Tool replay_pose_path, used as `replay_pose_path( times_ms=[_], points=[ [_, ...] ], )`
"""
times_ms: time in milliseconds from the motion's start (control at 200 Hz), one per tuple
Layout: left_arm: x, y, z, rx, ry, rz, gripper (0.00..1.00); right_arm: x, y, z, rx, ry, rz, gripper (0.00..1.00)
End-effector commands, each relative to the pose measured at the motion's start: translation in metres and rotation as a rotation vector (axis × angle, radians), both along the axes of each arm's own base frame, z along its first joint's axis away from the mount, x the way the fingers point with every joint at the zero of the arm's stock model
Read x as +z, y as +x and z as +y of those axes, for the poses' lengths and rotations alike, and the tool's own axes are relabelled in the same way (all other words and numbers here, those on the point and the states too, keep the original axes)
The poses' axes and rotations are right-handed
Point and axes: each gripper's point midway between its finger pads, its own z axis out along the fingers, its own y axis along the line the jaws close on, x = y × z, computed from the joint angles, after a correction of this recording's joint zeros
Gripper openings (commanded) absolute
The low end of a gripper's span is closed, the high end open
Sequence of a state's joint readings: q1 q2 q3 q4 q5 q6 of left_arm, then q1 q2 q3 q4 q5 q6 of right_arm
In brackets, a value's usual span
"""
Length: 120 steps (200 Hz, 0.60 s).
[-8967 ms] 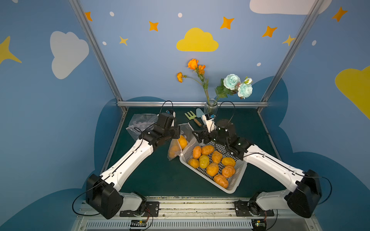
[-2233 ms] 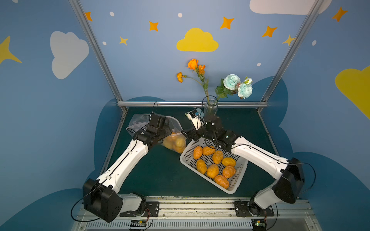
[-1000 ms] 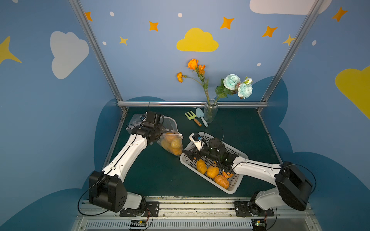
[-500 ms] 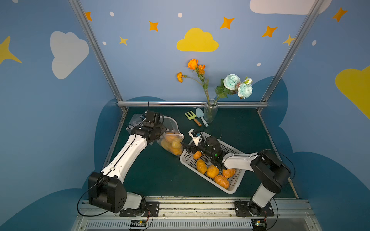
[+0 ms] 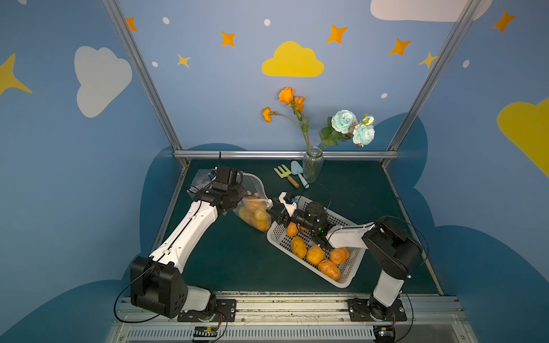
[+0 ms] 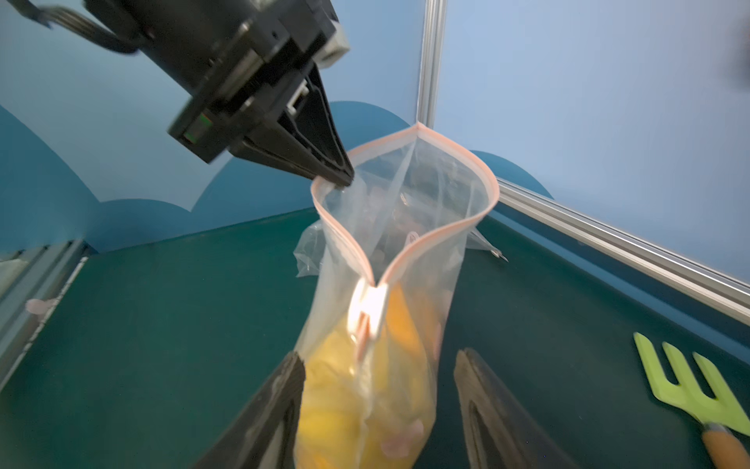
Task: Put the potatoes into a zipper bag and zip it
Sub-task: Zip the zipper on the zipper food storage bag.
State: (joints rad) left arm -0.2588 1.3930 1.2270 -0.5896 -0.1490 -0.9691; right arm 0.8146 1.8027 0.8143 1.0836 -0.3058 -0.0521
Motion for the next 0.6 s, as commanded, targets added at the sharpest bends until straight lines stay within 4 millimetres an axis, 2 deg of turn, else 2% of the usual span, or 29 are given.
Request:
replay_pose_path(
  times_ms=[0, 140, 235, 435, 596],
  points=[
    [0.009, -0.003, 0.002, -0.002, -0.005, -0.023, 0.03, 0.011, -0.012, 0.003, 0.060, 0.045, -0.038, 0.68],
    [0.010, -0.005, 0.003, 0.004, -0.006, -0.026, 0.03, 0.011, -0.005, 0.008, 0.053, 0.030, -0.012, 0.62],
    [0.011, -0.006, 0.004, 0.005, -0.006, -0.027, 0.03, 0.010, -0.001, 0.008, 0.044, 0.033, -0.004, 0.50],
    [0.013, -0.008, 0.005, 0.006, -0.006, -0.037, 0.03, 0.009, 0.000, 0.008, 0.042, 0.036, 0.001, 0.17],
    [0.013, -0.009, 0.005, 0.007, -0.009, -0.045, 0.02, 0.014, -0.002, 0.006, 0.047, 0.048, -0.010, 0.04]
  ],
)
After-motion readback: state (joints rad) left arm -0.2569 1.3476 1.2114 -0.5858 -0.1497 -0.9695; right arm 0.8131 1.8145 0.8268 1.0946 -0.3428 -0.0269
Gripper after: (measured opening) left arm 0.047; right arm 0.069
